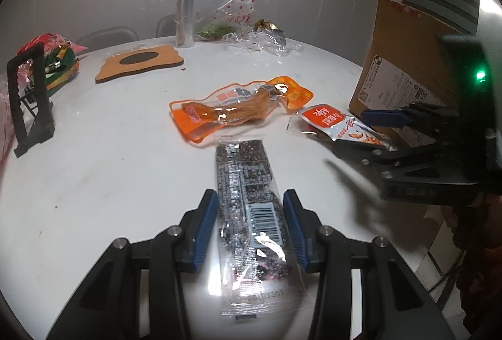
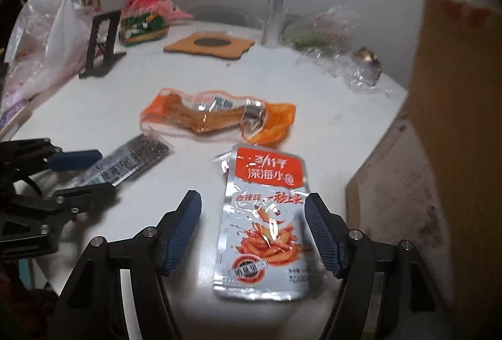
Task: Organize snacks
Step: 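Grasp the dark seaweed bar with the left tool while the right tool grasps the red-white squid pouch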
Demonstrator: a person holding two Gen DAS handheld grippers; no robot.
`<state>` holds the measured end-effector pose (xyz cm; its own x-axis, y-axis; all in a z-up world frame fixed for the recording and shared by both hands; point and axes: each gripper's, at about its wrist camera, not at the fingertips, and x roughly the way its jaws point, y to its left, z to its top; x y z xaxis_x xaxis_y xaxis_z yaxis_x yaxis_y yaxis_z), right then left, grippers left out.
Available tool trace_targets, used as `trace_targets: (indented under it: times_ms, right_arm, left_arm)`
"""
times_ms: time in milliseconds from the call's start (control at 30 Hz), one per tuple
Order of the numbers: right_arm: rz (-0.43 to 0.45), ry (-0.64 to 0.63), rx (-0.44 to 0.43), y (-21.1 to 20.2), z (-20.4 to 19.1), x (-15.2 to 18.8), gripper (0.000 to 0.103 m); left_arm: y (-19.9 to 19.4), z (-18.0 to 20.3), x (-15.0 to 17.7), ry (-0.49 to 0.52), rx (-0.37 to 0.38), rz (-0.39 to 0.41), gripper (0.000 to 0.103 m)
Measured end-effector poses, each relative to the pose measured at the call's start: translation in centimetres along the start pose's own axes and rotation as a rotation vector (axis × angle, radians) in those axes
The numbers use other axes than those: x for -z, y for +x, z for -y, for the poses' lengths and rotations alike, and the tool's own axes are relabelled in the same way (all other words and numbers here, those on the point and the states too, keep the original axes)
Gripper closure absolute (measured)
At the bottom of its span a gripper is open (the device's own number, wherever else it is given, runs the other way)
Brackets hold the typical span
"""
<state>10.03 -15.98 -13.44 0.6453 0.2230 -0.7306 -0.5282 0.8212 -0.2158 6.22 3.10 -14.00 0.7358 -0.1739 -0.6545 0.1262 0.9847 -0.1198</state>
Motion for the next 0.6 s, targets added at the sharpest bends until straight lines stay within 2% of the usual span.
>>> trace_targets:
  times_ms: [333, 467, 600]
  right_arm:
    - [-0.052, 0.005, 0.018, 1.3, 0.4, -0.7, 0.037]
    - [-0.063, 0.057, 0.025, 1.7, 0.7, -0.4, 0.037]
    - [-0.041, 0.066, 0.045, 1.7, 0.8, 0.0, 0.047]
  left_arm:
    - [-0.1, -0.3, 0.0, -0.014, 0.0, -0.001, 0.063]
    - [-0.1, -0.4, 0.0, -0.022, 0.006, 0.002, 0.062]
    - [-0.1, -0.3, 0.0, -0.018, 0.003, 0.003, 0.062]
